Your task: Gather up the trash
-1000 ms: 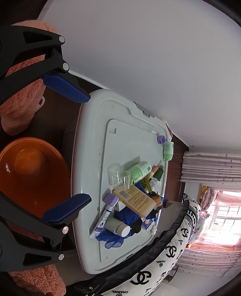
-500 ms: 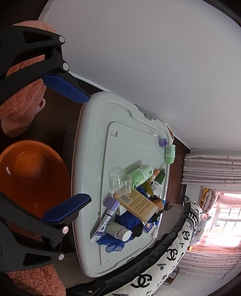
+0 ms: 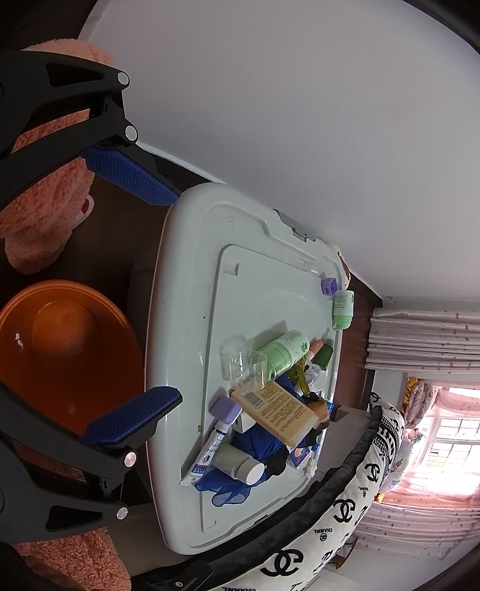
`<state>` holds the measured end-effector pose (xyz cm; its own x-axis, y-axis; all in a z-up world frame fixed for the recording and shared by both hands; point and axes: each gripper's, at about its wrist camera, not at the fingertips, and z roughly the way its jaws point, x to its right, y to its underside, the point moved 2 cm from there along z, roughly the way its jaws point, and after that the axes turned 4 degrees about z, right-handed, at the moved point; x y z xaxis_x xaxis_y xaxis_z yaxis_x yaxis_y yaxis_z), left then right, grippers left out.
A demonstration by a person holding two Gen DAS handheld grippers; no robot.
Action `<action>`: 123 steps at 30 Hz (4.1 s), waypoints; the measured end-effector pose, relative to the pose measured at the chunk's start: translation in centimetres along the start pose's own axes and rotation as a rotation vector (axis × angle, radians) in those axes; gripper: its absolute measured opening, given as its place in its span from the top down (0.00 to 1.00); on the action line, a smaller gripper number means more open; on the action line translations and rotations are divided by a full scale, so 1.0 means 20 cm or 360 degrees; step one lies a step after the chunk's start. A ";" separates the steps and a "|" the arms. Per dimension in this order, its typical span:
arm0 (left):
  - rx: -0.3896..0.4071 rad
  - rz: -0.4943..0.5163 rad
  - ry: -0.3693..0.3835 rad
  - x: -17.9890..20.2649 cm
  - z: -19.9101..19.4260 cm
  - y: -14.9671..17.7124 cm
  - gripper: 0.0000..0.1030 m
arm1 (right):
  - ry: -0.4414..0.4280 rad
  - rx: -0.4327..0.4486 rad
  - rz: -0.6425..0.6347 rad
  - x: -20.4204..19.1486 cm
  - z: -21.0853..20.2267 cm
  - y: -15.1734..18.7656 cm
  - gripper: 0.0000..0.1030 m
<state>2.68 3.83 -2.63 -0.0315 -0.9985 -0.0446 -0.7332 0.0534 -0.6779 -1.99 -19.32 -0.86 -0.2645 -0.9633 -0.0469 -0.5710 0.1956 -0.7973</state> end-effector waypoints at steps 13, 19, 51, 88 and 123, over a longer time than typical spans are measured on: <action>-0.0002 -0.0008 -0.0002 0.00 0.00 0.01 0.07 | -0.0001 -0.0005 -0.0001 0.00 0.01 0.01 0.05; -0.0007 -0.0012 0.0001 -0.01 0.01 0.01 0.07 | 0.0001 -0.0007 -0.0001 0.01 0.01 0.02 0.05; -0.0126 -0.0154 -0.0027 -0.23 0.23 0.06 0.07 | -0.0432 -0.0522 -0.0266 -0.68 0.93 -0.33 0.81; -0.0332 0.0161 0.0436 0.25 0.46 -0.32 0.68 | -0.0700 -0.0197 -0.0103 -0.03 0.05 -0.19 0.84; -0.0417 0.0207 0.0433 0.01 0.29 0.14 0.21 | -0.0486 -0.0458 -0.0229 -0.17 0.34 0.00 0.21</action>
<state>4.62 3.76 -8.87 -0.2887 -0.9519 0.1022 -0.8586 0.2102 -0.4675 4.14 -17.29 -4.71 0.0504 -0.9862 -0.1577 -0.7897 0.0574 -0.6108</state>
